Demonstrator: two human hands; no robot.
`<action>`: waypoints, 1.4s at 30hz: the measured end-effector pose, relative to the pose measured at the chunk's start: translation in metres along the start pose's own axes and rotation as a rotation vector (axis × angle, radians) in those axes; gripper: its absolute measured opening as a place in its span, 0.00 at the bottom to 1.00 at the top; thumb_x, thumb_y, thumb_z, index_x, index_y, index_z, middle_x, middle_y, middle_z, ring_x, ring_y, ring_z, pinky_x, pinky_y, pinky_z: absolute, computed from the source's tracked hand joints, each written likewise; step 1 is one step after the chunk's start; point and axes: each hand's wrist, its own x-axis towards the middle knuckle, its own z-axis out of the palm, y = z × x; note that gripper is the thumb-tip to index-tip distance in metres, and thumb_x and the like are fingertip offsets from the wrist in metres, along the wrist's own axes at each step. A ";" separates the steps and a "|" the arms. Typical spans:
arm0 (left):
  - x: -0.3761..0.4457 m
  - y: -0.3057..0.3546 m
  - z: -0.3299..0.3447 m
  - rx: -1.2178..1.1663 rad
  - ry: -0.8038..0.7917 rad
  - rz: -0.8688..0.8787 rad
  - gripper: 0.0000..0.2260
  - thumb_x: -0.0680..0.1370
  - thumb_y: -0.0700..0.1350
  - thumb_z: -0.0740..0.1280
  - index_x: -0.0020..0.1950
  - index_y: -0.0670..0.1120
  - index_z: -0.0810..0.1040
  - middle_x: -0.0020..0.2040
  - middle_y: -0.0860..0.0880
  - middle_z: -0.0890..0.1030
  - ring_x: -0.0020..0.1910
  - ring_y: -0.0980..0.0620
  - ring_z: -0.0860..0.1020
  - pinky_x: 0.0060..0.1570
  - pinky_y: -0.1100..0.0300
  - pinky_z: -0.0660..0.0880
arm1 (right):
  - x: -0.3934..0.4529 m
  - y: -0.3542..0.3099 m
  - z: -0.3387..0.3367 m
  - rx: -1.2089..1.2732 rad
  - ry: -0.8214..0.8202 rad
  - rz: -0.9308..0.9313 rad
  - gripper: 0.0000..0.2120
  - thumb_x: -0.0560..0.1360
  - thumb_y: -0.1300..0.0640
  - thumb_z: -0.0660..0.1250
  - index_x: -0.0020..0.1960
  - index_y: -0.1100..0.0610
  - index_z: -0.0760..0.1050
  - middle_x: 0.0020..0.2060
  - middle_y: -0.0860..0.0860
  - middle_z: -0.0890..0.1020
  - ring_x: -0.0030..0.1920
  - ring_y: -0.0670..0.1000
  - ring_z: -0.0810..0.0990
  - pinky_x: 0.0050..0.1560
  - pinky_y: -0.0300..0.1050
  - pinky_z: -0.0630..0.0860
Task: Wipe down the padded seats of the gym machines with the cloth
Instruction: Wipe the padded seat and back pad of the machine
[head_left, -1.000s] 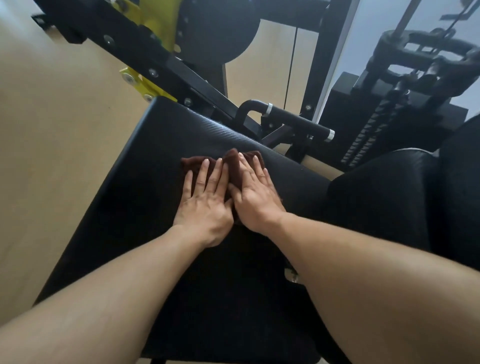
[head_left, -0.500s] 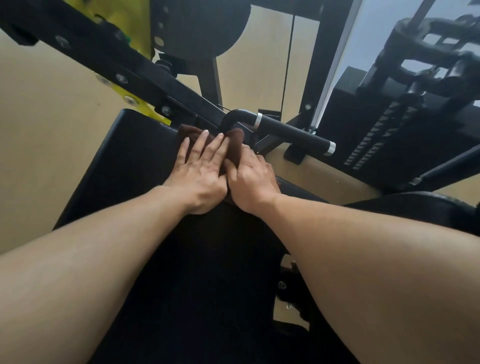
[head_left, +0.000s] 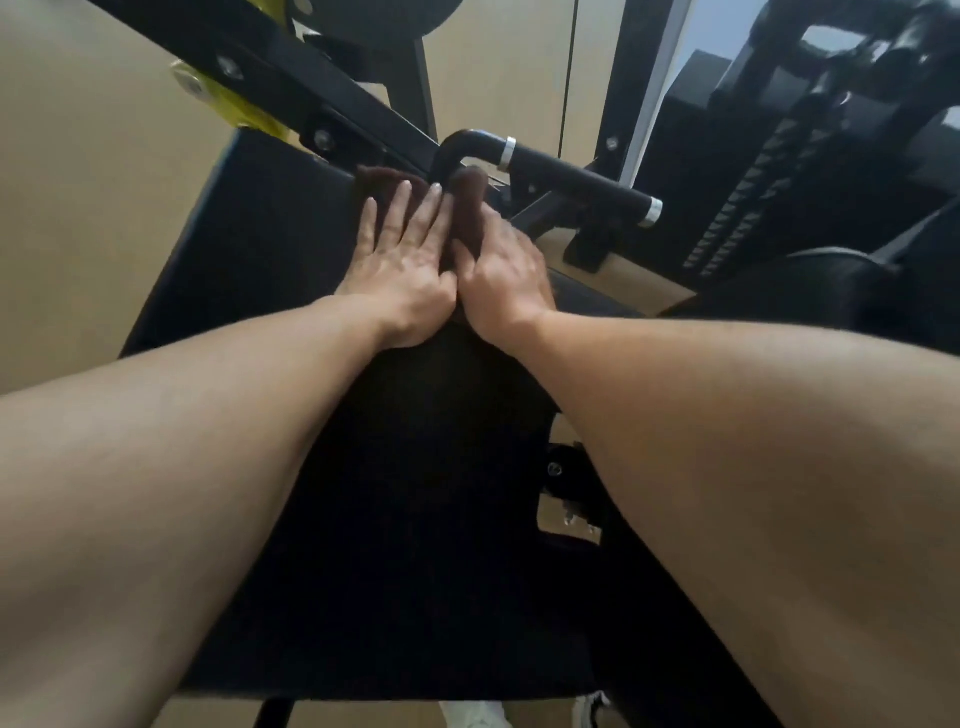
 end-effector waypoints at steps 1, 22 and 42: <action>-0.007 0.002 0.004 0.000 -0.001 0.008 0.31 0.83 0.53 0.47 0.81 0.50 0.35 0.82 0.53 0.35 0.79 0.52 0.30 0.75 0.47 0.28 | -0.008 0.002 0.002 -0.009 0.016 -0.012 0.26 0.82 0.47 0.57 0.79 0.48 0.60 0.77 0.49 0.67 0.79 0.52 0.58 0.80 0.52 0.52; -0.136 0.050 0.070 0.003 -0.119 0.115 0.29 0.84 0.54 0.43 0.77 0.50 0.27 0.77 0.52 0.24 0.74 0.50 0.22 0.74 0.45 0.26 | -0.160 0.044 0.020 -0.119 0.064 0.111 0.28 0.85 0.48 0.53 0.82 0.48 0.50 0.82 0.44 0.51 0.80 0.43 0.39 0.78 0.43 0.34; -0.012 0.050 0.031 0.120 -0.124 0.380 0.28 0.84 0.53 0.45 0.82 0.56 0.37 0.82 0.56 0.36 0.79 0.53 0.30 0.76 0.48 0.29 | -0.074 0.043 0.003 -0.038 0.366 0.429 0.33 0.81 0.47 0.58 0.82 0.53 0.52 0.82 0.47 0.52 0.82 0.49 0.40 0.76 0.42 0.33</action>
